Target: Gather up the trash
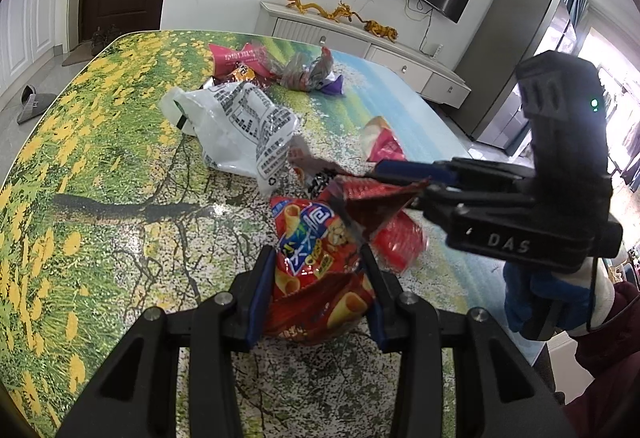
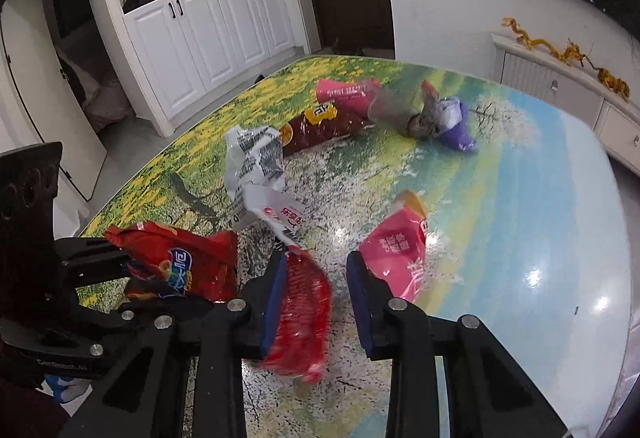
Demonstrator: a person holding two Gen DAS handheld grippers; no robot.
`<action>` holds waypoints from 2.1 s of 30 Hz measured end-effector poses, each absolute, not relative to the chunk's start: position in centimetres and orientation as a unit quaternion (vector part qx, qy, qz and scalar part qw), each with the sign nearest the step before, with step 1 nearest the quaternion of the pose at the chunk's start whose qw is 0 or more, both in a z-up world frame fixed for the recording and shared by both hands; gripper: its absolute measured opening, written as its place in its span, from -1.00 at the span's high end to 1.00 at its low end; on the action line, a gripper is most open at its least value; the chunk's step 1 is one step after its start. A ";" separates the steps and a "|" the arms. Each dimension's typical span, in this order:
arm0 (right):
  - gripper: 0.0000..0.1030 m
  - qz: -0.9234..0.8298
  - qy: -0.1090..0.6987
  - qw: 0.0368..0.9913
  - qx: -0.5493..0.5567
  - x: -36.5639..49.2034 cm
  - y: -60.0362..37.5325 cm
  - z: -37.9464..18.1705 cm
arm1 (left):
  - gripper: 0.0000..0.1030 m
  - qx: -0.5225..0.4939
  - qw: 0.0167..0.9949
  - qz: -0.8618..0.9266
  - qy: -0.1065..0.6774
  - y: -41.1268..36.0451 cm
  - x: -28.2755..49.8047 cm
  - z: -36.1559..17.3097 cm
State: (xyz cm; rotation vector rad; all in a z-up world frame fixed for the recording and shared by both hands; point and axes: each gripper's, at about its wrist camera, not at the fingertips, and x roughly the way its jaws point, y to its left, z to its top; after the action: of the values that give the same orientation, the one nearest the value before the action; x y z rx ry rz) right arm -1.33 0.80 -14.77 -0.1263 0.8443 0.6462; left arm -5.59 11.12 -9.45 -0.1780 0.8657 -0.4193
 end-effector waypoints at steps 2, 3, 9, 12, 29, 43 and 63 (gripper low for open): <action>0.43 0.314 0.406 0.856 -0.061 -1.3 0.9 -14.9 | 0.25 -0.086 0.883 -0.201 0.416 11.1 -5.6 -9.4; 0.43 0.320 0.408 0.853 -0.062 -1.4 1.1 -15.0 | 0.25 -0.085 0.883 -0.201 0.416 11.1 -5.6 -9.5; 0.43 0.332 0.423 0.841 -0.058 -1.4 1.8 -15.9 | 0.27 -0.086 0.885 -0.197 0.414 11.1 -5.7 -9.4; 0.43 0.343 0.427 0.835 -0.044 -1.4 1.9 -15.8 | 0.30 -0.087 0.886 -0.193 0.413 11.2 -5.8 -9.3; 0.28 0.345 0.423 0.835 -0.068 -2.3 3.4 -15.9 | 0.41 -0.100 0.890 -0.172 0.410 12.5 -7.4 -9.0; 0.60 0.319 0.408 0.854 -0.054 -4.2 0.3 -15.0 | 0.41 -0.096 0.895 -0.169 0.402 12.1 -8.1 -6.8; 0.61 0.155 0.293 0.937 0.105 -7.1 -21.5 -7.5 | 0.41 -0.011 0.877 -0.309 0.369 -4.1 -1.4 0.3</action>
State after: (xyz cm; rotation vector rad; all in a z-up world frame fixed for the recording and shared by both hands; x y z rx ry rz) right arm -7.15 -21.48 -7.51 0.2139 0.5994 0.3170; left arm -1.45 -4.06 0.34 -0.0221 0.7697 -0.6449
